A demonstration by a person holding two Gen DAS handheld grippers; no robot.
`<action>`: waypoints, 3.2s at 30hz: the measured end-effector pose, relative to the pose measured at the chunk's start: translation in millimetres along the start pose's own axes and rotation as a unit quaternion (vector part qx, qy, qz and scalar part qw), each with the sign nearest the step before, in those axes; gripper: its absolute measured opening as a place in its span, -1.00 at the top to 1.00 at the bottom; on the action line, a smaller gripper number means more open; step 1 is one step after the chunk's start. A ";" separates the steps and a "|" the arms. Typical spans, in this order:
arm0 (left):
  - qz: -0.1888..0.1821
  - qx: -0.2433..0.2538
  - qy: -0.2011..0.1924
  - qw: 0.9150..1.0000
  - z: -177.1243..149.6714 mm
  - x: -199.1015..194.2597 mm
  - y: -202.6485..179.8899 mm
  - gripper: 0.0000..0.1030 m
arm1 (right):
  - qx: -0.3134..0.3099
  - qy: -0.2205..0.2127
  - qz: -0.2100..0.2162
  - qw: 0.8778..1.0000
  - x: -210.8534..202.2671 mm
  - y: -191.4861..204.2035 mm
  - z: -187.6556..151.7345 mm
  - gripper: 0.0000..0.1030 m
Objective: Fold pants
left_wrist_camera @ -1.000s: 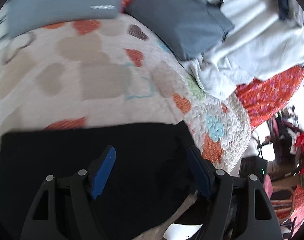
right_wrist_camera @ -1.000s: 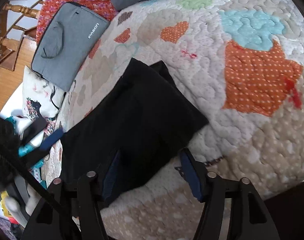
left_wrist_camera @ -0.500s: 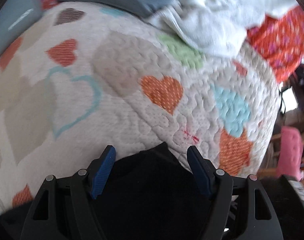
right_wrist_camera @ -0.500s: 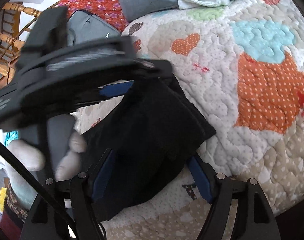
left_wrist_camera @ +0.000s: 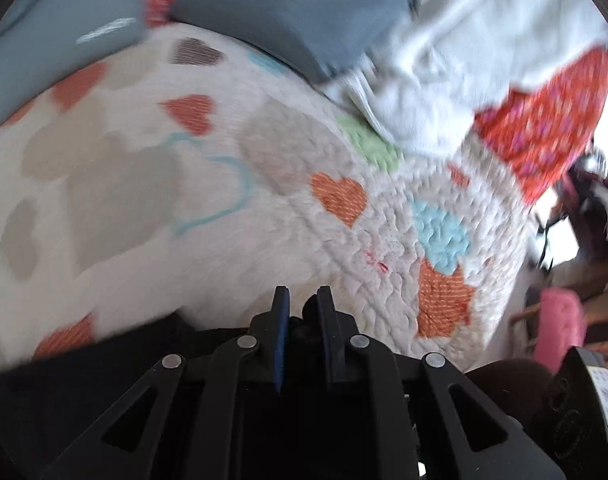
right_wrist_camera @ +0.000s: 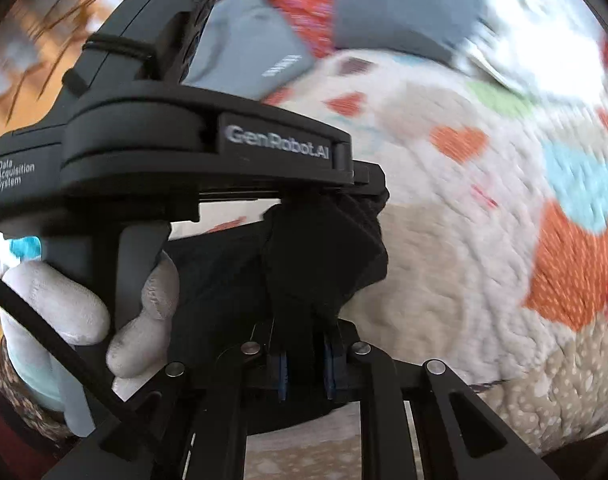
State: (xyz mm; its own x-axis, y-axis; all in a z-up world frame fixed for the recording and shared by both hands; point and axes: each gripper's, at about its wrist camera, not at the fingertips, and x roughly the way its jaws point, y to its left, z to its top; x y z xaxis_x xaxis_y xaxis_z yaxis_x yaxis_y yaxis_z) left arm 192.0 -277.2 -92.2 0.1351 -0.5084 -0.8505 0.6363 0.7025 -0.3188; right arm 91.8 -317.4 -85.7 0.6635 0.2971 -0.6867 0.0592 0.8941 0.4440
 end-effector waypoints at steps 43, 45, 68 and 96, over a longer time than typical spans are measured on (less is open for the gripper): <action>-0.017 -0.401 -0.246 0.882 -226.8 -199.5 228.2 0.03 | -0.012 0.236 0.165 0.958 138.1 127.2 3.1 -0.54; -0.014 -0.400 -0.247 0.883 -226.6 -200.0 227.2 0.02 | -0.001 0.235 0.169 0.957 136.0 124.4 3.7 -0.53; 0.038 -0.594 -0.296 0.747 -407.3 -237.5 247.4 0.00 | -0.208 0.399 0.143 0.882 204.1 352.5 -25.2 -0.58; 0.039 -0.450 -0.274 0.849 -334.8 -207.3 189.2 0.39 | -0.349 0.365 0.003 0.863 185.9 378.1 -51.4 0.29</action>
State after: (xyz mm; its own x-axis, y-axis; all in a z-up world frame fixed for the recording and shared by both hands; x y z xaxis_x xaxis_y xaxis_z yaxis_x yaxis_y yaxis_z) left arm 30.1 127.8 -116.3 0.6401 -0.4251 -0.6400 -0.1958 0.7153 -0.6709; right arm 199.2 93.1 -75.1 -0.0005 0.2071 -0.9783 -0.5752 0.8002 0.1697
